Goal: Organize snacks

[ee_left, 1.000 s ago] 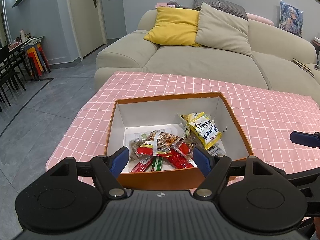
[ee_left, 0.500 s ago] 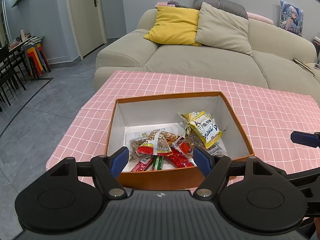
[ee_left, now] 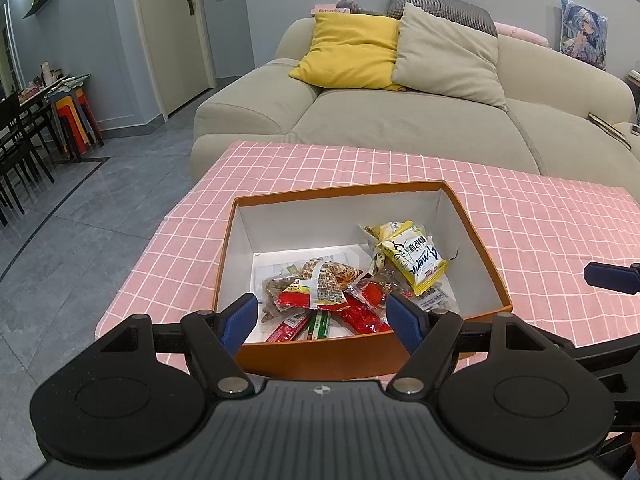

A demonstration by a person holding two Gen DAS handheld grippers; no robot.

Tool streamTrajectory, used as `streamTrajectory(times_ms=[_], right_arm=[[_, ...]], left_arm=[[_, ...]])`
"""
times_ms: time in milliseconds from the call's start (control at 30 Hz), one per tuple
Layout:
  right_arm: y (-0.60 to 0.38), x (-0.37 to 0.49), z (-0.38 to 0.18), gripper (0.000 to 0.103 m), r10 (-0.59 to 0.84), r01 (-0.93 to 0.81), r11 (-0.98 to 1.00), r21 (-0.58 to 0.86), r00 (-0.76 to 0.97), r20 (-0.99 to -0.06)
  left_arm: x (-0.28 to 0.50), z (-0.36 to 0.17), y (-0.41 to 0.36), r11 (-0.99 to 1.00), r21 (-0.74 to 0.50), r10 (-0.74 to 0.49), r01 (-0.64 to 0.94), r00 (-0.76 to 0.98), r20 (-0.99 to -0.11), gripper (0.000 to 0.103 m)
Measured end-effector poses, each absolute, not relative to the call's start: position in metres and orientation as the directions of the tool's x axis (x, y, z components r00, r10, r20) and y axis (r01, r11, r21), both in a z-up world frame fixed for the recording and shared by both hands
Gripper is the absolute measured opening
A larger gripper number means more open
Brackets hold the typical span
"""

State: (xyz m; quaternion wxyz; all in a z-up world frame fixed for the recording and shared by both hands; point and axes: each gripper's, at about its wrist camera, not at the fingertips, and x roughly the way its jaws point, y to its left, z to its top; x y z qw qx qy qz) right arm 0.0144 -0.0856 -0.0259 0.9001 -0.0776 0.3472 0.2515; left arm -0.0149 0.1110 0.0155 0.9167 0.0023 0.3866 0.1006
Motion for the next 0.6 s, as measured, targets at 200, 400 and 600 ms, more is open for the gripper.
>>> streamTrajectory(times_ms=[200,400,600], right_arm=[[-0.0842,0.0135,-0.0256,0.096,0.399,-0.51,0.86,0.034,0.628,-0.668],[-0.0837,0.0134,-0.0258,0.096,0.398,-0.508,0.861,0.034,0.628,-0.669],[-0.084,0.0131,-0.0251,0.096,0.399,-0.51,0.86,0.034,0.627,-0.67]], left_arm=[[-0.0143,0.0146,0.111,0.979,0.1,0.197,-0.179,0.681,-0.705,0.086],[-0.0135,0.0145,0.1116,0.978,0.104,0.2,-0.18,0.68,-0.705,0.086],[-0.0146,0.0134,0.1132,0.978,0.104,0.199,-0.178,0.684,-0.702,0.086]])
